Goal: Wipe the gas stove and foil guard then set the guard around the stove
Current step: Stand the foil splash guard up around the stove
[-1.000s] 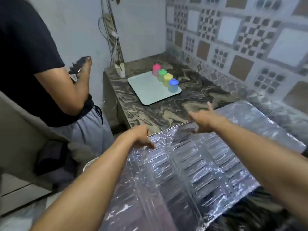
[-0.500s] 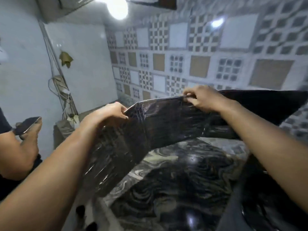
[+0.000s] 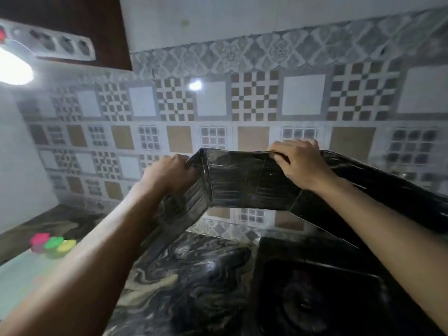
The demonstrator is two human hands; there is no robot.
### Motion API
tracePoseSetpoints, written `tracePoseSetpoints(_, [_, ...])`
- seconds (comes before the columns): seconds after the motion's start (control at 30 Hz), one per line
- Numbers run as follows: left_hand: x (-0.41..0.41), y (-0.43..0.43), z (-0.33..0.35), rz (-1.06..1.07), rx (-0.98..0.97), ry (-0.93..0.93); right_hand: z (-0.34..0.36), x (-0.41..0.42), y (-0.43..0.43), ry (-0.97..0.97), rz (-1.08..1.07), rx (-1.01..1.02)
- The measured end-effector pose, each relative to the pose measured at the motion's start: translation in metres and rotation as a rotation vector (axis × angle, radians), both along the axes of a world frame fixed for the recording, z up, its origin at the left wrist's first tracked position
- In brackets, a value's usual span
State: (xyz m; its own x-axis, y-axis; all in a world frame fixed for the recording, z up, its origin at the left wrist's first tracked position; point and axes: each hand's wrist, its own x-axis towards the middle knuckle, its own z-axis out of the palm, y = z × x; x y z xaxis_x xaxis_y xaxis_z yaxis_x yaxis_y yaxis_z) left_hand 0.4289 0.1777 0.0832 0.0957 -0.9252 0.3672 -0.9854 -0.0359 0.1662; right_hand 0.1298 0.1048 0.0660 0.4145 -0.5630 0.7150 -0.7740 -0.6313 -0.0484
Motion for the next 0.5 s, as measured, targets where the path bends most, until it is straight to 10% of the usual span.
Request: tracePoseSetpoints(0.5, [-0.096,-0.08,-0.078,-0.093,0.158,0.064,-0.075,-0.094,-0.044,-0.006,-0.198,0.265])
